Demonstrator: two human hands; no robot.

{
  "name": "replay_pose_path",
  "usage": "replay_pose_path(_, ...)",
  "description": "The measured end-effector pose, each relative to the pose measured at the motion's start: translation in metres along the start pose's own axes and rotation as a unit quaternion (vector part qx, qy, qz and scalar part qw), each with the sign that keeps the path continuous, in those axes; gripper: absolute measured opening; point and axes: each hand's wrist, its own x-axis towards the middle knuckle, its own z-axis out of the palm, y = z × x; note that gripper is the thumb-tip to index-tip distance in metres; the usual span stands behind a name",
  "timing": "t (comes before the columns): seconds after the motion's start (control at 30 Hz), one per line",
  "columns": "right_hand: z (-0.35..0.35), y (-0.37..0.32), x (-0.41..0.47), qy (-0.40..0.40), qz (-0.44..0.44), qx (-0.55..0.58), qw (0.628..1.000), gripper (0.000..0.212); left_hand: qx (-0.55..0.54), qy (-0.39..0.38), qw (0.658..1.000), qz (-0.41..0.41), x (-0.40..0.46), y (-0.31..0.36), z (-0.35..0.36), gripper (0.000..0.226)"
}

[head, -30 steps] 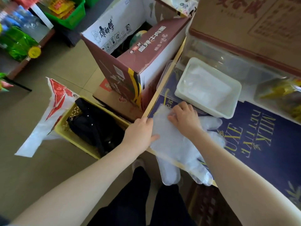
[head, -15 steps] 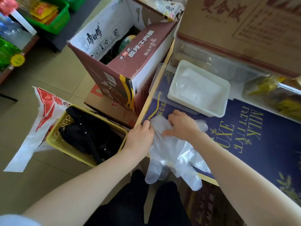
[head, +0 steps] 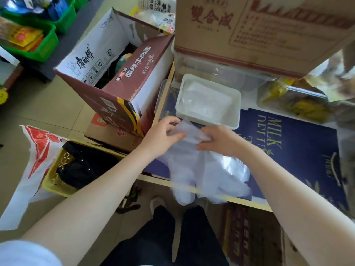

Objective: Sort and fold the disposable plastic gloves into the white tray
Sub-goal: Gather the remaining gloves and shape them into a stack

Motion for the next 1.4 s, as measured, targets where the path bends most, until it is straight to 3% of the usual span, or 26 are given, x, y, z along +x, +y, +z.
replay_pose_path(0.07,-0.014,0.003,-0.013,0.021,-0.001,0.004,1.0,0.023,0.01,-0.013,0.999,0.043,0.003,0.017,0.0,0.008)
replay_pose_path(0.1,-0.021,0.007,-0.02,0.035,0.0,0.02,0.999,0.023,0.01,-0.012,0.998,0.055,0.004,0.025,0.002,0.004)
replay_pose_path(0.27,-0.057,0.032,-0.064,0.086,0.035,0.099,0.991,0.018,0.095,-0.002,0.99,0.107,0.006,0.065,0.007,0.007)
replay_pose_path(0.37,-0.071,0.067,-0.091,0.043,0.128,0.156,0.978,0.02,0.134,-0.004,0.98,0.144,0.01,0.091,0.01,0.012)
replay_pose_path(0.47,-0.08,0.096,-0.105,-0.023,0.194,-0.002,0.981,0.032,0.171,-0.02,0.97,0.174,0.015,0.115,0.019,0.008)
replay_pose_path(0.5,-0.084,0.098,-0.107,-0.012,0.185,-0.024,0.982,0.03,0.19,-0.029,0.964,0.185,0.016,0.123,0.023,0.008)
replay_pose_path(0.6,-0.097,0.079,-0.107,0.064,0.086,0.039,0.993,0.068,0.248,-0.064,0.941,0.223,0.019,0.144,0.036,0.011)
replay_pose_path(0.63,-0.101,0.07,-0.106,0.097,0.043,0.049,0.993,0.072,0.263,-0.073,0.933,0.236,0.02,0.151,0.04,0.011)
replay_pose_path(0.7,-0.105,0.056,-0.101,0.145,-0.031,0.085,0.985,0.059,0.277,-0.083,0.92,0.264,0.021,0.163,0.046,0.01)
replay_pose_path(0.8,-0.115,0.041,-0.101,0.166,-0.056,0.164,0.971,0.009,0.252,-0.068,0.915,0.307,0.016,0.181,0.054,0.014)
replay_pose_path(0.9,-0.122,0.044,-0.105,0.176,-0.042,0.231,0.956,0.031,0.159,0.01,0.949,0.273,0.015,0.19,0.054,0.013)
replay_pose_path(1.0,-0.129,0.055,-0.108,0.238,-0.01,0.279,0.93,0.035,-0.024,0.067,0.982,0.177,0.017,0.187,0.053,0.029)
replay_pose_path(1.13,-0.138,0.073,-0.112,0.274,0.018,0.365,0.89,0.036,-0.142,-0.014,0.987,0.075,0.008,0.168,0.065,0.045)
replay_pose_path(1.27,-0.144,0.083,-0.115,0.258,0.016,0.424,0.868,0.026,-0.081,-0.067,0.99,0.097,0.002,0.16,0.078,0.019)
replay_pose_path(1.4,-0.149,0.093,-0.122,0.274,0.02,0.481,0.833,0.029,0.001,-0.043,0.994,0.102,-0.002,0.16,0.08,0.022)
